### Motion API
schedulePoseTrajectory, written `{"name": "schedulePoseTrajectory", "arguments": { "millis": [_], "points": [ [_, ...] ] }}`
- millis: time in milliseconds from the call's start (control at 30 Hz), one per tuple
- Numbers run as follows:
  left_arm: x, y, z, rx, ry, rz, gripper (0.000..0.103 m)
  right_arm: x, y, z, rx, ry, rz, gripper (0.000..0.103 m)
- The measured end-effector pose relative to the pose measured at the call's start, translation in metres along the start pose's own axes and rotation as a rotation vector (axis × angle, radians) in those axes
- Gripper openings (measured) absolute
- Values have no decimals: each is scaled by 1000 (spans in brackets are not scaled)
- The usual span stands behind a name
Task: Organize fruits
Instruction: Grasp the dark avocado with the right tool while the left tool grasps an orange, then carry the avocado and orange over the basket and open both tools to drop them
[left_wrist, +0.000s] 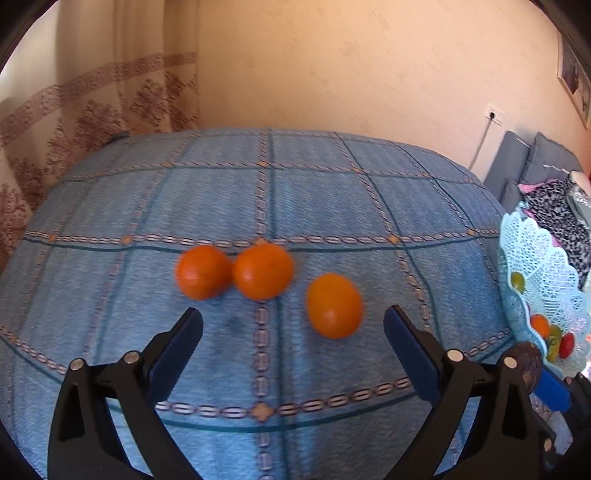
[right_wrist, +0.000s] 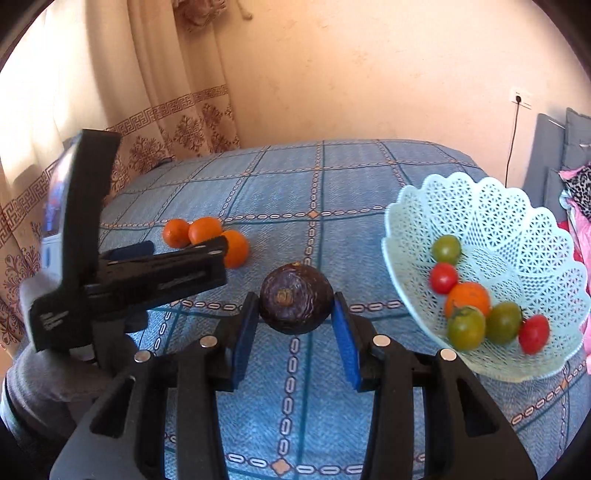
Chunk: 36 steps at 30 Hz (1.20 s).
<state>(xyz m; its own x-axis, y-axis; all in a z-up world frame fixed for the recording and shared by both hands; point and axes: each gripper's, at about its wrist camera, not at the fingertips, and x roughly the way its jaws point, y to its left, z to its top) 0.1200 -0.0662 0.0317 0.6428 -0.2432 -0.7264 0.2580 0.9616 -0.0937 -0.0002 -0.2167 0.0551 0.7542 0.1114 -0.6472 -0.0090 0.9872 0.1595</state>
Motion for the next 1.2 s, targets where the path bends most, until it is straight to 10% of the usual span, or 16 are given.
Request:
{"name": "schedulePoseTrajectory", "arguments": {
  "millis": [433,1200],
  "points": [
    [27,-15,7,-10,76,-51,36,-14,-11,-3,30,-33,-5,42],
    [-34,-39,3,107,-102,-54,35,-40,-34,2,120,-102,-87,42]
  ]
}}
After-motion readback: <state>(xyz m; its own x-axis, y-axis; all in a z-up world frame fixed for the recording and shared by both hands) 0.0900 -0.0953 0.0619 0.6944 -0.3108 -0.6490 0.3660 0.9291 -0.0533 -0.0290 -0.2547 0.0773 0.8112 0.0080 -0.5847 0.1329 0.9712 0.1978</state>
